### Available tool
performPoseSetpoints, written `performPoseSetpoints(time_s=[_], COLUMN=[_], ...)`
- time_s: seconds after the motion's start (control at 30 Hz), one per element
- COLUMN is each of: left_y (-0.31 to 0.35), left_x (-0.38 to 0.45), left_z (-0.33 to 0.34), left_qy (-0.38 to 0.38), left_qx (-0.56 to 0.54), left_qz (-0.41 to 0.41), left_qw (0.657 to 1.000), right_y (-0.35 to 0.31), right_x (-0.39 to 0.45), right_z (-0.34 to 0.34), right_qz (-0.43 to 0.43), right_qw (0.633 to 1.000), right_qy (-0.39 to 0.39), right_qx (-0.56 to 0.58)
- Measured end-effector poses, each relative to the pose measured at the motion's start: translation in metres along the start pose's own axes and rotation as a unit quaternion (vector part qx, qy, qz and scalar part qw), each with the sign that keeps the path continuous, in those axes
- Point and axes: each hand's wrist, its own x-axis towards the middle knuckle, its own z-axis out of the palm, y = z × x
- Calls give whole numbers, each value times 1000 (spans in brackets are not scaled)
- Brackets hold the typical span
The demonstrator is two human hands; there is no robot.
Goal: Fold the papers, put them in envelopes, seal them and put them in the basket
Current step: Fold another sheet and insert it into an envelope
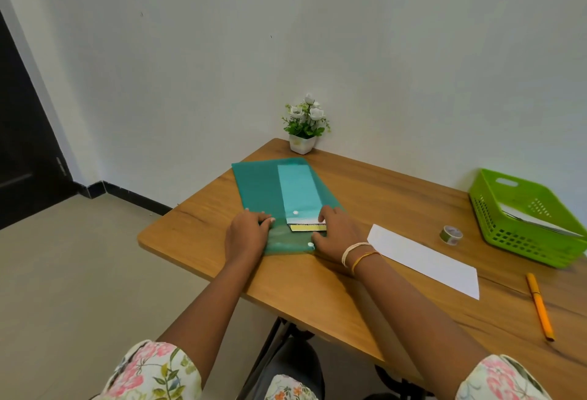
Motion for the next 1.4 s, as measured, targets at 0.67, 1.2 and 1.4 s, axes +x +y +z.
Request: performPoseSetpoints(time_s=[0.67,1.2,1.4], left_y=[3,10,11], left_x=[-7,-12,-13], left_z=[-2,-5,3], left_qy=[30,75,22], left_qx=[67,171,171], left_qz=[47,103,281], left_qw=[996,977,944], right_y=[-12,21,28], right_x=[-22,11,-7], right_z=[-13,-138,-133], right_qz=[-7,135,51], right_qw=[942,695,756], right_qy=[270,596,581], right_qx=[201,379,298])
